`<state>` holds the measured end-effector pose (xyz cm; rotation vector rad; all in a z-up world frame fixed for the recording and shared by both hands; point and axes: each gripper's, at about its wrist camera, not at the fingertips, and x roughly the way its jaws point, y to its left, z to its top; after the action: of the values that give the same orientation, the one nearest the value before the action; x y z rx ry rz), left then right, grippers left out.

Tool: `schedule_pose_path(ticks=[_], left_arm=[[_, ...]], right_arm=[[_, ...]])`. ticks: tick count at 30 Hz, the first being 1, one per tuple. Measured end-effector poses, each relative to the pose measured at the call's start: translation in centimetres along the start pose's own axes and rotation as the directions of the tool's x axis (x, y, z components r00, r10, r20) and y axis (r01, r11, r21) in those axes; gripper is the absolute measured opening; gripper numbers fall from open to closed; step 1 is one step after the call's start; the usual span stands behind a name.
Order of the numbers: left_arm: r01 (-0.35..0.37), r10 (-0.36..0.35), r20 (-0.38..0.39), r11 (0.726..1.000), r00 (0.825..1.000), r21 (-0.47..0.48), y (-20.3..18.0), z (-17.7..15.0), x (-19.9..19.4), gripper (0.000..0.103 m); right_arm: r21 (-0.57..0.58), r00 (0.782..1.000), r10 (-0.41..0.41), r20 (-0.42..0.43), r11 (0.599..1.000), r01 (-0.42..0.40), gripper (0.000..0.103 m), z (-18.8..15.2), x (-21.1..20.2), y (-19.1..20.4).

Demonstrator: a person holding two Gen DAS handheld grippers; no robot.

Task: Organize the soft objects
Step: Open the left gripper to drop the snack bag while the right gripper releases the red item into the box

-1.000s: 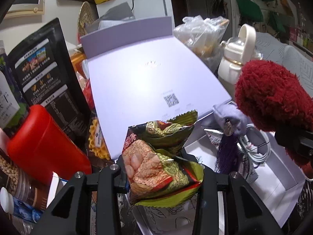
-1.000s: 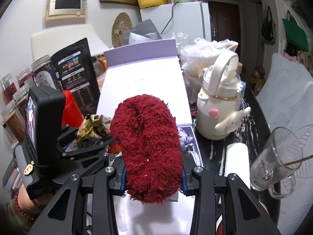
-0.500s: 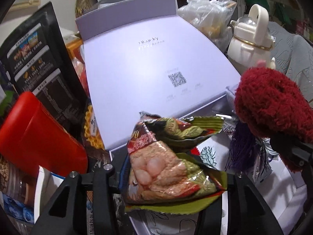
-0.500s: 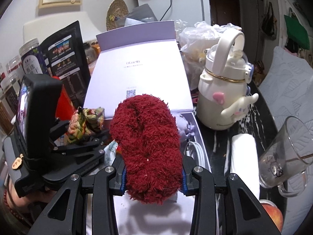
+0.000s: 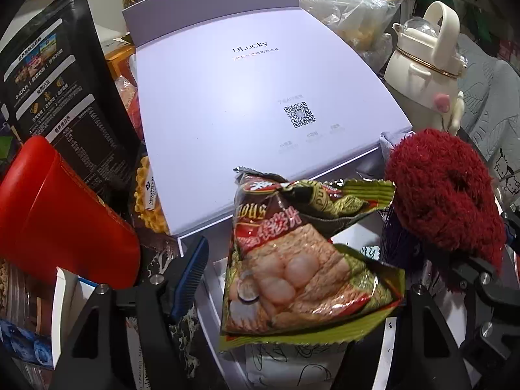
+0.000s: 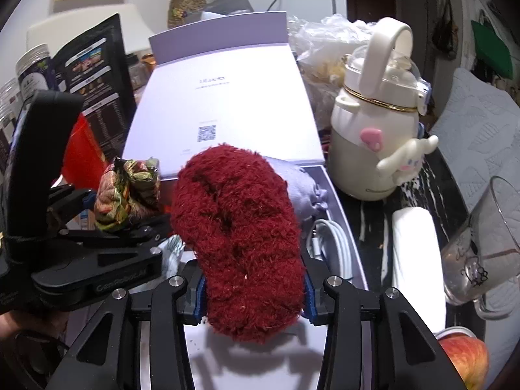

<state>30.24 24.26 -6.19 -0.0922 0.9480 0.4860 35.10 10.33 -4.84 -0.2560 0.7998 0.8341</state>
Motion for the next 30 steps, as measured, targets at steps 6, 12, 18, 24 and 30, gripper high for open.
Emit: schedule_pose_path(ticks=[6, 12, 18, 24, 30], left_arm=[[-0.002, 0.002, 0.002, 1.000, 1.000, -0.009, -0.2, -0.1, -0.6, 0.070], [-0.015, 0.015, 0.055, 1.000, 0.998, 0.010, -0.5, -0.4, -2.4, 0.070], [0.010, -0.011, 0.084, 1.000, 0.996, 0.017, -0.8, -0.7, -3.6, 0.070], [0.039, -0.041, 0.097, 0.999, 0.994, 0.016, -0.5, -0.5, -4.9, 0.070], [0.033, -0.038, 0.139, 0.999, 0.990, 0.035, -0.8, -0.2, -7.5, 0.070]], right_arm=[[0.016, 1.000, -0.008, -0.015, 1.000, 0.008, 0.050, 0.0, 0.2, -0.2], [0.019, 0.999, -0.050, -0.014, 0.999, 0.050, 0.063, 0.0, -0.1, -0.3], [0.030, 0.998, -0.056, -0.019, 0.998, 0.057, 0.067, -0.2, -0.5, -0.7], [0.029, 0.997, -0.072, -0.004, 0.997, 0.072, 0.067, 0.3, -2.2, -0.6], [0.028, 0.996, -0.078, 0.038, 0.997, 0.077, 0.067, 1.1, -5.1, -0.1]])
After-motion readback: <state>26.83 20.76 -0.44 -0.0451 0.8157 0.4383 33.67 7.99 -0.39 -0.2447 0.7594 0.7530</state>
